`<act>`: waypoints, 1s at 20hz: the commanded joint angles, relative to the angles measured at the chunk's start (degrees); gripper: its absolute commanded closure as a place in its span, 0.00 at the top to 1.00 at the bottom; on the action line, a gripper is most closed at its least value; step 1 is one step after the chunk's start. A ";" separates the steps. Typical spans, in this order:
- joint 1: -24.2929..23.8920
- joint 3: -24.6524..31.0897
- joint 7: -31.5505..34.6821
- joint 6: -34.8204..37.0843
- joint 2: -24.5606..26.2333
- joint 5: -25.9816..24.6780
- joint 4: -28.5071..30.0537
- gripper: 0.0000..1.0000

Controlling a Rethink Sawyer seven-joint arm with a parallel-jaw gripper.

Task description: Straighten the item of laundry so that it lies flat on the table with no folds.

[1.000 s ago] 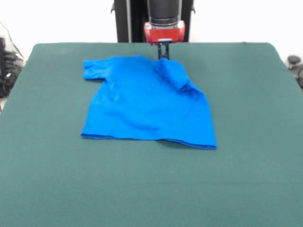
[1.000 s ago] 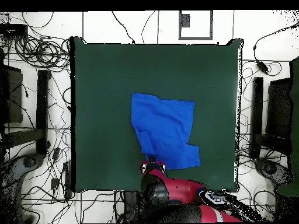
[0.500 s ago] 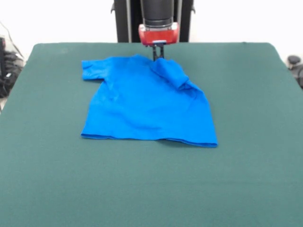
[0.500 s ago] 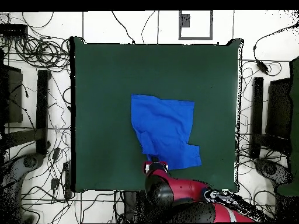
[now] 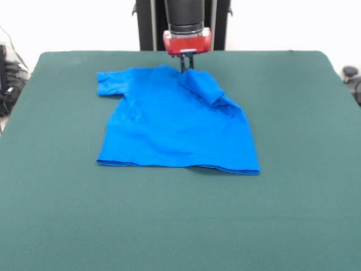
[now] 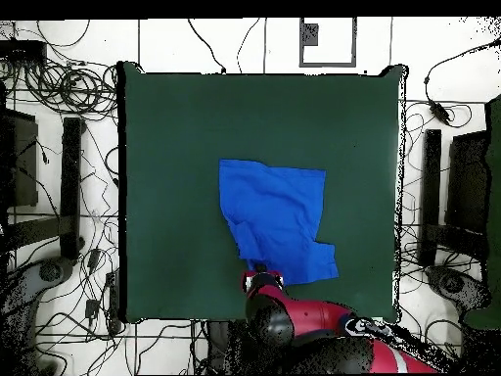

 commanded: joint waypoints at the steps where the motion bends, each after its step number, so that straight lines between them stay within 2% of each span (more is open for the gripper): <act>1: -0.19 5.66 5.91 3.41 2.54 -0.08 -9.00 1.00; 14: 0.68 4.93 6.98 2.16 2.73 1.16 -8.99 1.00; 20: 3.34 2.36 8.34 1.12 2.55 3.67 -8.47 1.00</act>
